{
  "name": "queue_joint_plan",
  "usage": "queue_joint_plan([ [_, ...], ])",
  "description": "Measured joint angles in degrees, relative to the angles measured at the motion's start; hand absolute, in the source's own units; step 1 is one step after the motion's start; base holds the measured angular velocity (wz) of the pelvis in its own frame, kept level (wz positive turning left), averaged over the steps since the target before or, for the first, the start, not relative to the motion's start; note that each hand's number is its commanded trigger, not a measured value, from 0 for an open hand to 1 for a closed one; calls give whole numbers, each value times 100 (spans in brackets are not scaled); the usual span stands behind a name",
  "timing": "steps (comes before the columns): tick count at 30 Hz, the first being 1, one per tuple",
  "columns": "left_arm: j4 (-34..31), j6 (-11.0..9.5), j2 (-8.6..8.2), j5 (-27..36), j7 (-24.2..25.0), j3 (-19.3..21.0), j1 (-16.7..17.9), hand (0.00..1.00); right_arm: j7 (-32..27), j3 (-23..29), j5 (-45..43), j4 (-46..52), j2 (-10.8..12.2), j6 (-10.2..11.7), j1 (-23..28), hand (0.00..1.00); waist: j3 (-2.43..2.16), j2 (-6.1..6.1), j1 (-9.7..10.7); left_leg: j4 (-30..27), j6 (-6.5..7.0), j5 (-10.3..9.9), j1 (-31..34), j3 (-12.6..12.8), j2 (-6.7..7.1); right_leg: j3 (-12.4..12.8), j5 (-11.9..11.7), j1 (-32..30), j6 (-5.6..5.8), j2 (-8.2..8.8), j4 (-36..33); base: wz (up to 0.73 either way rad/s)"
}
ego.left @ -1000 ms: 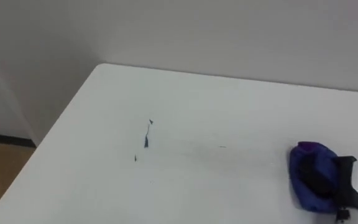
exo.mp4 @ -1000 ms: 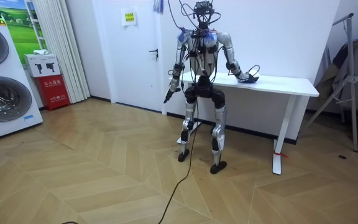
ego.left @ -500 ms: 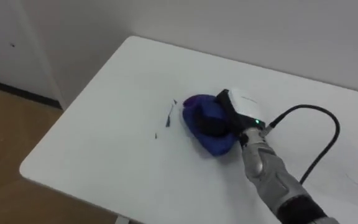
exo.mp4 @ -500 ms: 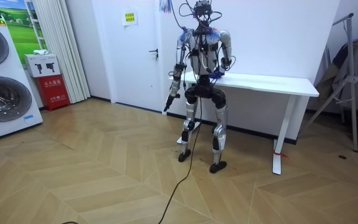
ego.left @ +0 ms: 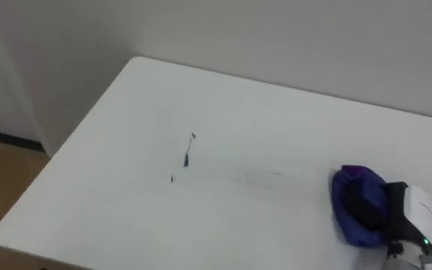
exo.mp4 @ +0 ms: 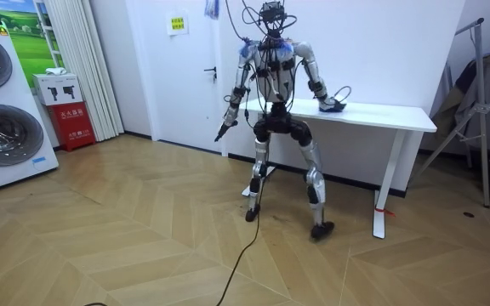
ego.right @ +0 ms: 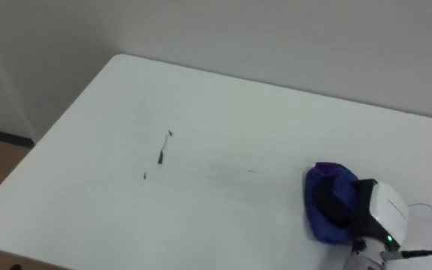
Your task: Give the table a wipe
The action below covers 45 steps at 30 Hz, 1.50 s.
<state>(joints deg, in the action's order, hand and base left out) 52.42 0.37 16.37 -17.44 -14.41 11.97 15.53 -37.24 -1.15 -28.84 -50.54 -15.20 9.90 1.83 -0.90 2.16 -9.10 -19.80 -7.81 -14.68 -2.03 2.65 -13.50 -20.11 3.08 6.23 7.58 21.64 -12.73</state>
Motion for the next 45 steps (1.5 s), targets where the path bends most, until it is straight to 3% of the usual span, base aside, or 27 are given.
queue_joint_plan([
  [2, -74, -7, -73, 312, -4, -55, -25, 0, 171, -56, -96, 126, 79, 21, -133, 100, 3, 5, -75, 17, -324, 39, -48, 68, -291, -318, -118, -85, 12, -286, -174, -28],
  [3, -81, -18, -154, 411, -18, -90, -51, 0, 295, -175, -237, 278, 93, 27, -268, 100, -23, -25, -117, 46, -523, 102, -66, 78, -461, -583, 143, -215, 357, -424, -500, -25],
  [4, -92, -23, -358, 437, -25, -116, -66, 0, 443, -241, -408, 369, 82, 25, -391, 100, -39, -143, -132, 177, -389, 247, -77, 73, -691, -641, 441, -432, 146, -588, -900, -16],
  [5, -98, -25, -457, 435, -25, -123, -98, 0, 528, -261, -476, 444, 80, 7, -437, 100, -22, -137, -134, 254, -251, 389, -85, 103, -725, -651, 571, -551, 84, -611, -1031, 8],
  [6, -95, -41, -664, 445, -25, -135, -141, 0, 707, -277, -599, 520, 99, -68, -556, 100, 0, -79, -158, 359, -164, 664, -116, 288, -714, -640, 759, -674, 0, -625, -1227, 10],
  [7, -65, -62, -755, 445, -26, -145, -154, 0, 824, -283, -660, 588, 120, -188, -638, 100, -7, -57, -207, 350, -176, 695, -118, 335, -665, -636, 805, -703, -56, -651, -1265, 0],
  [8, 24, -106, -845, 445, -15, -150, -158, 0, 1055, -384, -725, 674, 202, -461, -880, 100, 30, -71, -272, 300, -177, 695, -78, 415, -547, -611, 891, -740, -109, -736, -1281, -18],
  [10, 65, -71, -841, 446, 10, -145, -125, 0, 1443, -540, -876, 729, 237, -776, -1253, 100, 85, -45, -334, 125, -166, 686, 68, 630, -435, -600, 967, -820, -278, -873, -1257, -7],
  [11, 70, -60, -829, 441, 15, -142, -126, 0, 1677, -552, -1090, 938, 207, -940, -1401, 100, 108, -107, -409, 35, -82, 629, 199, 633, -362, -475, 971, -872, -364, -1030, -1191, 4],
  [12, 108, -36, -809, 441, 25, -146, -115, 0, 1844, -649, -1159, 1078, 177, -1028, -1605, 100, 193, -74, -522, -4, -20, 583, 257, 635, -202, -134, 960, -963, -435, -1182, -1173, 0],
  [13, 116, 66, -803, 450, 45, -145, -47, 0, 1985, -738, -1237, 1146, 187, -1045, -1785, 100, 218, -72, -577, 28, 31, 542, 284, 640, -85, 11, 917, -1006, -496, -1289, -1091, -11],
  [15, 113, 212, -809, 446, 147, -140, 51, 0, 2117, -795, -1464, 1343, 180, -1054, -1879, 100, 206, -150, -746, 219, 29, 537, 251, 627, -2, 237, 824, -1054, -549, -1483, -907, -19],
  [16, 111, 277, -820, 446, 164, -139, 135, 0, 2129, -799, -1615, 1451, 174, -1048, -1897, 100, 152, -181, -902, 398, -21, 533, 200, 605, 44, 359, 781, -1133, -550, -1535, -858, -32],
  [18, 108, 385, -827, 445, 171, -83, 312, 0, 2126, -838, -1646, 1378, 169, -996, -1907, 100, 149, -246, -1026, 672, -124, 564, 30, 576, 162, 495, 660, -1119, -566, -1552, -749, -34],
  [20, 116, 445, -791, 462, 169, 84, 451, 0, 2086, -807, -1630, 1136, 150, -903, -1760, 100, 134, -217, -934, 868, -76, 594, -39, 472, 306, 492, 620, -1072, -523, -1486, -663, 1],
  [22, 140, 444, -802, 430, 168, 373, 581, 0, 1638, -276, -1400, 920, 136, -341, -1210, 100, 112, -175, -595, 947, 0, 618, -84, 319, 430, 379, 586, -864, -417, -1395, -476, 42],
  [23, 147, 444, -797, 414, 166, 440, 642, 0, 1518, -103, -1357, 860, 134, -220, -1075, 100, 113, -154, -454, 949, 28, 620, -85, 312, 459, 297, 587, -770, -378, -1358, -421, 66],
  [25, 144, 429, -745, 340, 163, 861, 664, 0, 1117, 660, -1070, 632, 90, 77, -489, 100, 55, 75, -28, 951, 119, 627, -112, 270, 616, 187, 593, -457, -232, -1235, -172, 70],
  [26, 134, 425, -730, 262, 156, 979, 653, 0, 1045, 855, -1017, 533, 72, 97, -393, 100, 25, 74, 34, 951, 123, 627, -143, 276, 657, 157, 594, -378, -201, -1196, -137, 41],
  [29, 36, 370, -540, 55, 151, 1160, 635, 0, 852, 1534, -572, -219, -117, 126, -84, 100, -15, 311, 180, 935, 235, 507, -345, 297, 735, 135, 589, -38, -102, -1136, 33, 13],
  [32, -73, 292, -529, 3, 154, 1134, 628, 0, 863, 1822, -195, -656, -428, 42, 57, 100, -25, 325, 213, 845, 270, 360, -417, 354, 741, 133, 554, 58, -56, -1120, 24, -14],
  [35, -86, 291, -463, 85, 153, 860, 610, 0, 867, 1723, 31, -493, -514, -66, 86, 100, -25, 194, 207, 810, 259, 272, -474, 370, 705, 117, 549, 122, -62, -1155, 14, -19],
  [38, -68, 306, -513, 102, 148, 491, 469, 0, 860, 1494, 4, -140, -476, -536, -188, 100, 21, 9, 115, 837, 258, 271, -522, 354, 702, 174, 476, 53, -124, -1202, 9, -34],
  [40, -1, 314, -563, 103, 148, 239, 256, 0, 951, 871, -86, 535, -296, -1199, -400, 100, 42, -87, -189, 873, 237, 247, -526, 319, 682, 389, 393, -134, -214, -1321, -8, -60],
  [42, 205, 348, -569, 107, 152, 28, 80, 0, 1255, 49, -336, 1227, -125, -1466, -758, 100, 78, -132, -352, 904, 237, 248, -453, 199, 680, 505, 326, -333, -303, -1418, -20, -53],
  [44, 237, 421, -629, 98, 179, -151, -89, 0, 1525, -807, -698, 1754, 137, -1495, -1293, 100, 104, -147, -557, 900, 235, 259, -315, 99, 662, 563, 268, -529, -378, -1507, -7, -28],
  [45, 216, 451, -688, 103, 223, -190, -176, 0, 1658, -1239, -987, 1792, 295, -1401, -1751, 100, 159, -154, -613, 900, 231, 285, -265, -16, 662, 583, 267, -530, -381, -1544, 16, 12],
])
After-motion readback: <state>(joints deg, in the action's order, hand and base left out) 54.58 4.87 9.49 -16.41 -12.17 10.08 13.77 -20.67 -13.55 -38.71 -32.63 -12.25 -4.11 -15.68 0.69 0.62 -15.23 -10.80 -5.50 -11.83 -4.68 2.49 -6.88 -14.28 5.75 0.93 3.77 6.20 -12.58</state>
